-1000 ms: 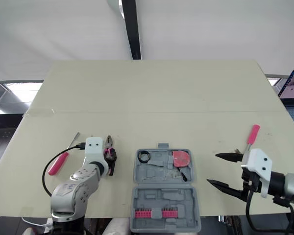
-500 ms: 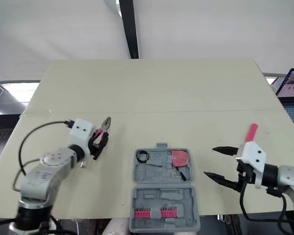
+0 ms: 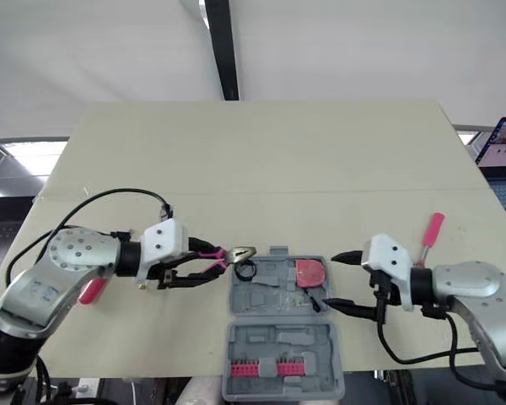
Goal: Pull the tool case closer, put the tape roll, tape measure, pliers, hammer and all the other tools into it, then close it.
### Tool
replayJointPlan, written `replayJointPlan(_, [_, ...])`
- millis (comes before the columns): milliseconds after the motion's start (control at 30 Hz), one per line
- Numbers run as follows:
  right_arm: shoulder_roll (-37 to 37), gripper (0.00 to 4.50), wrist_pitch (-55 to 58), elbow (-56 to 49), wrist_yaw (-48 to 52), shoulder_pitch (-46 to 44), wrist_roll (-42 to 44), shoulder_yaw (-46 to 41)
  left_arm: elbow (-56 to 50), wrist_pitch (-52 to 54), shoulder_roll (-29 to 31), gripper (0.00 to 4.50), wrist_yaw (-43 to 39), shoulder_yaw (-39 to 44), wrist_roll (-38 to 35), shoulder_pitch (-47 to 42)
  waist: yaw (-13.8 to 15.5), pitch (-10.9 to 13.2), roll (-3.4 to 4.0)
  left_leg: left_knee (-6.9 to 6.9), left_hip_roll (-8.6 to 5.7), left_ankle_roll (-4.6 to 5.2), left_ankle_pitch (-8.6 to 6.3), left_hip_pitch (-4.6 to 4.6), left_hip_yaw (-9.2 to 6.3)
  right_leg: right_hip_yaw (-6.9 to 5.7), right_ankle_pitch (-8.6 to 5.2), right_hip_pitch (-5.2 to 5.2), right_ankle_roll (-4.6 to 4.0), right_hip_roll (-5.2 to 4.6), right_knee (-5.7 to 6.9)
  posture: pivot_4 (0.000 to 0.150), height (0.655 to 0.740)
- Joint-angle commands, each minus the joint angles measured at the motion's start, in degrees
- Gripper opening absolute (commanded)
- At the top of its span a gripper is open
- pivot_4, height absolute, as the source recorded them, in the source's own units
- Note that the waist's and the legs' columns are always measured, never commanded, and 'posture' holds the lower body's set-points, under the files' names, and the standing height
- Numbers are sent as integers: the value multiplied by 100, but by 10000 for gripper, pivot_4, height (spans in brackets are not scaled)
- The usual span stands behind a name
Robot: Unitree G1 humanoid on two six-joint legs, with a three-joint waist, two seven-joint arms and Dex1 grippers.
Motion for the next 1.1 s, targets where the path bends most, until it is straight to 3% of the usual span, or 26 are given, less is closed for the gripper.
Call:
replayJointPlan(33, [-78, 45000, 372, -429, -167, -257, 115, 193, -93, -169, -113, 23718, -180, -250, 14, -256, -5, 0, 0, 0, 0, 0, 0, 0, 1, 0, 0, -1, 0, 0, 0, 1500, 7400])
replayJointPlan(467, [471, 45000, 814, -809, -901, -1393, -432, 1557, 304, -73, -636, 23718, -588, -1183, 221, -1113, -21, 3, -6, 6, -1, 0, 0, -9, 0, 0, 0, -14, 0, 0, 8, 1500, 7400])
replayJointPlan(1100, [679, 45000, 959, -892, -971, -1750, -519, 1888, 531, -78, -916, 23718, -662, -1324, 449, -1346, -133, 5, -8, 5, -1, 0, 0, -29, 1, 2, 0, -42, 0, 0, 21, 1500, 7400])
